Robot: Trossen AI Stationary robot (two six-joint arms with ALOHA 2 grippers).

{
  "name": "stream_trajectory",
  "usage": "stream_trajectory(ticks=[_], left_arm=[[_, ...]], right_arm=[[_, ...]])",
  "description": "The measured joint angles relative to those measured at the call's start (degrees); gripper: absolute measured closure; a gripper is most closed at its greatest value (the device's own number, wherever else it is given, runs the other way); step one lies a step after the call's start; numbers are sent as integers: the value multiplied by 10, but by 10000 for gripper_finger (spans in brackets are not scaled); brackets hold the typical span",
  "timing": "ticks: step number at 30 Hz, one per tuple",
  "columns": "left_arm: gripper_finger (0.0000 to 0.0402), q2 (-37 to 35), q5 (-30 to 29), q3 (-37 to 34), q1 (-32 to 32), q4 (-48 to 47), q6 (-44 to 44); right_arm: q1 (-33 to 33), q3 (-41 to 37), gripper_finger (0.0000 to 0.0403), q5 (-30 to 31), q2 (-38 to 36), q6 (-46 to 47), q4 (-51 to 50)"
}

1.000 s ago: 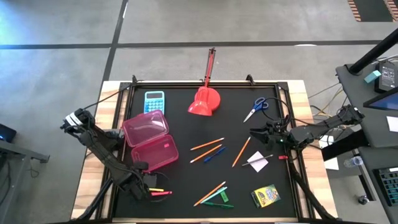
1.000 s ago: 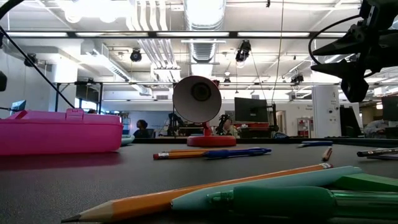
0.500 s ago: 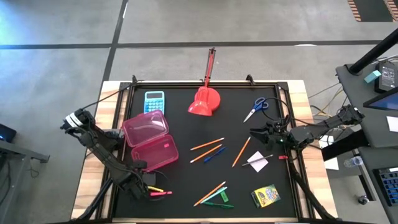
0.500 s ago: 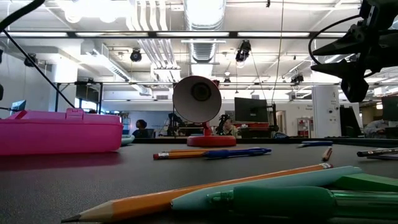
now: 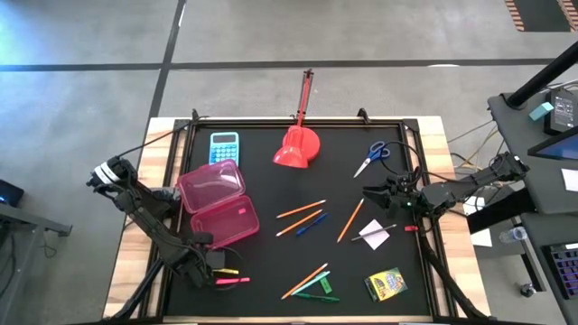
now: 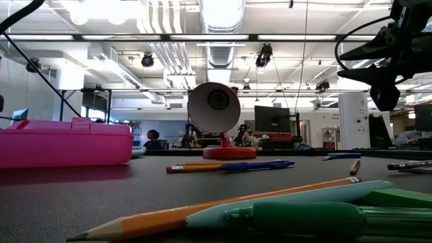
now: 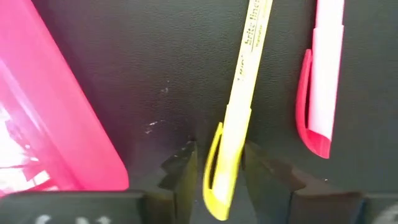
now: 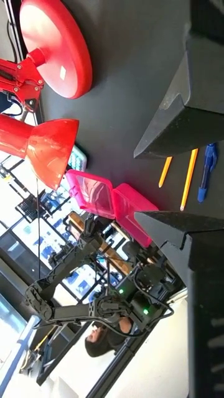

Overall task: Pack school essentials
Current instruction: Put the yellow pen into the red supply box

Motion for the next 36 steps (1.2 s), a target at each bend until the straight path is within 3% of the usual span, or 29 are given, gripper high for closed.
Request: stream_trajectory(ticks=[9,18,26,36], left_arm=[[374,1,-11,4,0,0,-2],[371,-5,-25,38,1,20,-1],[371,-30,-87,94,15,17,-4],[371,-100,-148,107,113,10,-5]], right_arm=[[0,0,268,0,0,1,0],[0,0,268,0,0,0,0],[0,0,268,0,0,1,0],[0,0,268,0,0,1,0]])
